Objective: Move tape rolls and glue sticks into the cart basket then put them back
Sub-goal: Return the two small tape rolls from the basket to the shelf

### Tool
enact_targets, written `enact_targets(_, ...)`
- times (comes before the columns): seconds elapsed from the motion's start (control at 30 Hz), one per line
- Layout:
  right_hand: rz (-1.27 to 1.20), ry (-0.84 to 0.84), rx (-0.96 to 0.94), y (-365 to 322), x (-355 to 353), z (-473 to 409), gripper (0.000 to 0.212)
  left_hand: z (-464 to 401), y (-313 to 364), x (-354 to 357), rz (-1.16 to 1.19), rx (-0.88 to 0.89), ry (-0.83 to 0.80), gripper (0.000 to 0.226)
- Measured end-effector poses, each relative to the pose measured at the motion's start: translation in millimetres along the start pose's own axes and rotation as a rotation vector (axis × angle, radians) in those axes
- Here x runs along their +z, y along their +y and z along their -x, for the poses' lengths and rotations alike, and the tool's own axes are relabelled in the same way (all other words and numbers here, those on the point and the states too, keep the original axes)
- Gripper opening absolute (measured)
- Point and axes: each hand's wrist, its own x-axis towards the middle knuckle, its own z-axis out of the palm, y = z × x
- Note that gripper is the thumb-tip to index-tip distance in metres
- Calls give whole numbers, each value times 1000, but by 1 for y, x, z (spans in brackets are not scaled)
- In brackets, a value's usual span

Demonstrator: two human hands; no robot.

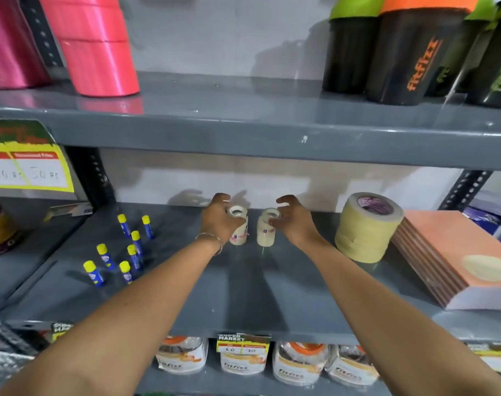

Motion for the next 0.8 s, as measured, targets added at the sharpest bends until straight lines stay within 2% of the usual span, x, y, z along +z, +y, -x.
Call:
enact_targets(0.3, 45, -11, -2, 10, 15, -8, 46, -9, -14, 5, -77, -19, -5, 62)
enact_targets(0.63, 11, 7, 46, 8, 14, -8, 52, -8, -13, 10, -134, 11, -5, 56)
enact_targets(0.8, 31, 22, 51, 2, 12, -5, 57, -3, -12, 8, -181, 22, -9, 38)
